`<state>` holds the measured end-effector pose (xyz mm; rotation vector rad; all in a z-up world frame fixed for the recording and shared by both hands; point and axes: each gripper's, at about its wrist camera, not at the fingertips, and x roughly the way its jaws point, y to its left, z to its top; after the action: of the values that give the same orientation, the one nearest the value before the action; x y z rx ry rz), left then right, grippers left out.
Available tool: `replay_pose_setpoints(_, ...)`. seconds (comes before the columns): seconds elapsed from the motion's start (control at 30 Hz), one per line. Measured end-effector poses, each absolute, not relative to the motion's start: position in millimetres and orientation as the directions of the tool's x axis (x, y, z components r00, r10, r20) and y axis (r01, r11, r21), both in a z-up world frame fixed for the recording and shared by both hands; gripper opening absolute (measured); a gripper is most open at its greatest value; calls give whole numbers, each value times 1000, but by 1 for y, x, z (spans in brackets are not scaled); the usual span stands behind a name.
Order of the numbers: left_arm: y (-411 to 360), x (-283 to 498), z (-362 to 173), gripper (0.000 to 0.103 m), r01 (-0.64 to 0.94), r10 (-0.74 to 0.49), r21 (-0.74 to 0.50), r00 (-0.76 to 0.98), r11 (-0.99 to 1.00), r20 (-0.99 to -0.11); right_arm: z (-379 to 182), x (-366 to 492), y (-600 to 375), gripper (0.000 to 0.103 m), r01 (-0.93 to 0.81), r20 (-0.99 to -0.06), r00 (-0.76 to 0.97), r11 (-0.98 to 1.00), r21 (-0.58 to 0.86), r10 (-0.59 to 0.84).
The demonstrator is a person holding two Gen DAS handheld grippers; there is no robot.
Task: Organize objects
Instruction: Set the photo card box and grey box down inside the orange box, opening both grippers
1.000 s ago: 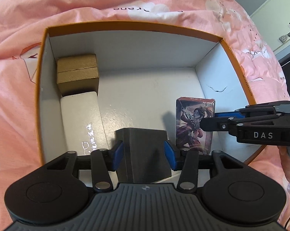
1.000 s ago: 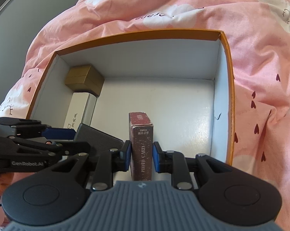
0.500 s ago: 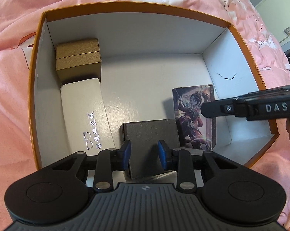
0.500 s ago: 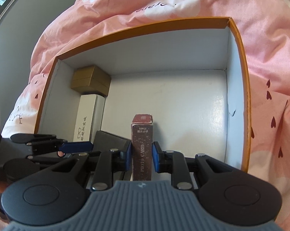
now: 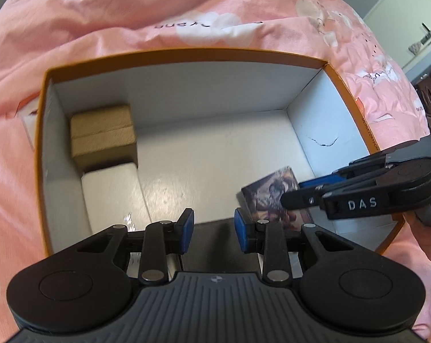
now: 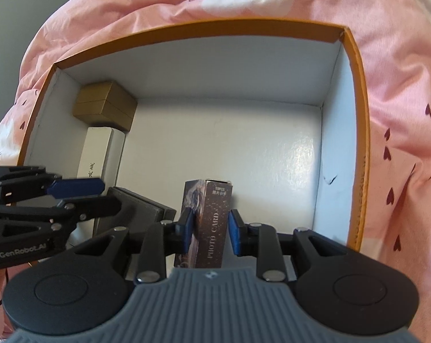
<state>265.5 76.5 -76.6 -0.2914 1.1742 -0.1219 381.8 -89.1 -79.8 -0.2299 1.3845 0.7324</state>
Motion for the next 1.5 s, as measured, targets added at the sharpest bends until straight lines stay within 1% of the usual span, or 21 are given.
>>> replay_pose_setpoints(0.07,73,273,-79,35,-46,-254,-293,383,955,-888,-82,382,-88,29,-589,-944,-4,762,268,329)
replay_pose_setpoints(0.17,70,276,-81,35,-31,-236,-268,389,963,-891,-88,382,-86,33,-582,-947,-30,765,276,319)
replay_pose_setpoints(0.23,71,276,-82,35,-19,-235,-262,385,965,-893,-96,379,-82,42,-584,-953,-54,765,273,299)
replay_pose_setpoints(0.3,71,278,-85,35,-16,-238,-264,378,964,-895,-102,375,-80,45,-584,-954,-65,764,275,294)
replay_pose_setpoints(0.43,72,280,-91,35,-15,-228,-251,371,968,-900,-106,374,-81,45,-547,-938,-111,768,332,327)
replay_pose_setpoints(0.5,71,280,-92,33,-8,-222,-242,363,970,-905,-110,373,-81,45,-529,-930,-131,769,359,344)
replay_pose_setpoints(0.77,68,276,-97,30,3,-219,-231,321,973,-921,-109,372,-80,47,-541,-935,-132,767,345,328)
replay_pose_setpoints(0.8,68,276,-98,29,3,-224,-236,317,972,-921,-109,371,-80,46,-545,-939,-129,768,336,319)
replay_pose_setpoints(1.0,73,273,-101,29,-14,-261,-277,295,961,-919,-107,367,-83,46,-576,-949,-117,758,306,293)
replay_pose_setpoints(1.03,73,273,-101,29,-18,-264,-281,293,960,-919,-108,366,-84,40,-577,-947,-122,755,311,296)
replay_pose_setpoints(1.13,74,270,-101,29,-19,-261,-277,283,961,-923,-108,363,-85,35,-590,-941,-143,737,331,308)
replay_pose_setpoints(1.23,72,269,-101,29,-14,-254,-269,284,963,-924,-107,357,-80,33,-638,-946,-143,704,313,291)
replay_pose_setpoints(1.37,76,271,-103,29,-34,-272,-292,279,956,-921,-106,356,-80,33,-664,-948,-142,683,304,284)
replay_pose_setpoints(1.5,72,273,-103,29,-37,-267,-289,285,957,-920,-105,351,-82,33,-693,-946,-128,656,300,298)
